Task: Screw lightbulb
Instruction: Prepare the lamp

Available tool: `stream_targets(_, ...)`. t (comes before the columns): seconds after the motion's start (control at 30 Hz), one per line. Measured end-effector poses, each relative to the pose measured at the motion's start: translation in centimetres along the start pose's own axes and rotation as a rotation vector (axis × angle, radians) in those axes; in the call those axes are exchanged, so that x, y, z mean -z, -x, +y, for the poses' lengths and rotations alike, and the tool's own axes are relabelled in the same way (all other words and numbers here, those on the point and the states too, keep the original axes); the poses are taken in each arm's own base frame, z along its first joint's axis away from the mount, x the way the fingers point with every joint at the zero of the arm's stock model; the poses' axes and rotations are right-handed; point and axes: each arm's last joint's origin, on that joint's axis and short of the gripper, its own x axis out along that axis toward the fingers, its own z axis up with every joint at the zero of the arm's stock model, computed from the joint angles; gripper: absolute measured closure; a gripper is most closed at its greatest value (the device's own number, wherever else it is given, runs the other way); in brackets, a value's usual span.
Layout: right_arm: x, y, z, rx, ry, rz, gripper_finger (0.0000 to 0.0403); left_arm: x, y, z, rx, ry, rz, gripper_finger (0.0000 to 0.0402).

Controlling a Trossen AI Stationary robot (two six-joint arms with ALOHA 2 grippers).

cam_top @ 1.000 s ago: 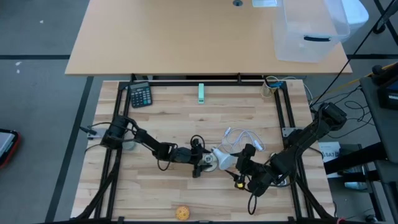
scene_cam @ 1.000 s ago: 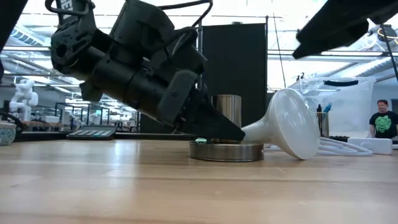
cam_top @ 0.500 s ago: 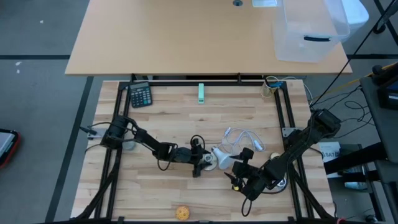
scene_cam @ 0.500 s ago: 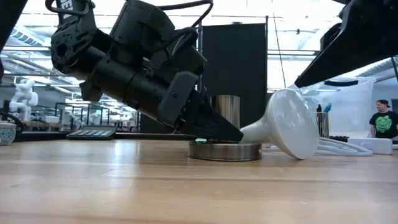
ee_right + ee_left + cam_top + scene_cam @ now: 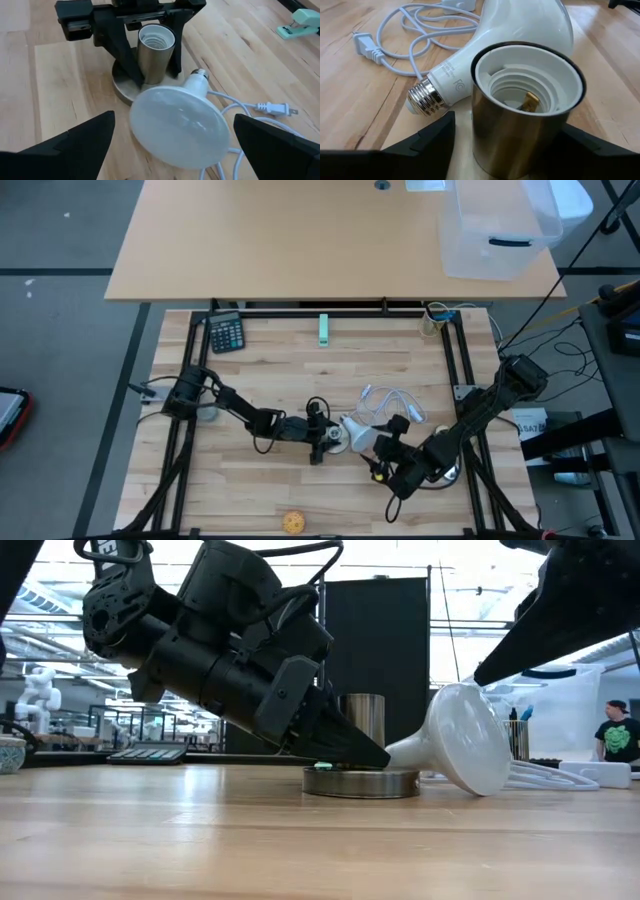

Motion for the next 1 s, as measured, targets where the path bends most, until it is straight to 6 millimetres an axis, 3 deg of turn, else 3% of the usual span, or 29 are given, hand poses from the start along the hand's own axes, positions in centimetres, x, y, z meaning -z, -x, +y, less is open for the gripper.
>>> stream_targets(0.67, -0.4, -1.8, -1.0, 0.086, -0.030, 0.017, 0.0005, 0.1, 0.0, 0.1, -0.045, 0.018, 0.000, 0.0134)
stream_targets(0.8, -1.9, -1.5, -2.1, 0.128, 0.038, -0.041, 0.0005, 0.1, 0.0, 0.1, -0.047, 0.018, 0.000, 0.0134)
stream_targets(1.0, -7.3, 0.6, -3.8, 0.129, 0.073, -0.143, 0.0005, 0.0, -0.1, 0.4, -0.053, 0.022, 0.000, 0.0134)
